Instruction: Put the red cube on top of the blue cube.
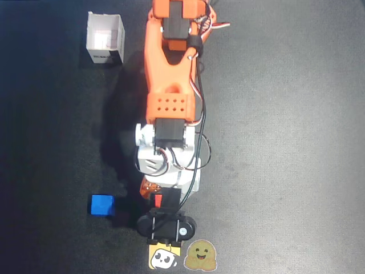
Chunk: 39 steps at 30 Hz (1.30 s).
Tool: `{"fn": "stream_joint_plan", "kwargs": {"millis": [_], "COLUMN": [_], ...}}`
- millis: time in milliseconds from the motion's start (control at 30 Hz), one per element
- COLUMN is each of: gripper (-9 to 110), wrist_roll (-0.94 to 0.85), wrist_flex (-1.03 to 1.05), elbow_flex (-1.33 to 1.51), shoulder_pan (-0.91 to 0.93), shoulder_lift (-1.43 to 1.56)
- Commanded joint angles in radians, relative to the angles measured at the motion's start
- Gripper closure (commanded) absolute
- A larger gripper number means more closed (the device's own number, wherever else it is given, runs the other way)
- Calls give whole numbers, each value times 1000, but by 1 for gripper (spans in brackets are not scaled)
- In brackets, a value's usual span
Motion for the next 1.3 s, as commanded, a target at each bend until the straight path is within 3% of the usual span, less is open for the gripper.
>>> {"fn": "stream_joint_plan", "kwargs": {"millis": [0,867,1267], "gripper": [77,78,95], "wrist_roll": [8,17,32], "wrist_flex": [-23,-241,-270], "elbow_flex": [-35,127,169], "shoulder_pan": [2,2,8], "shoulder_lift": [-2,-114,-107]}}
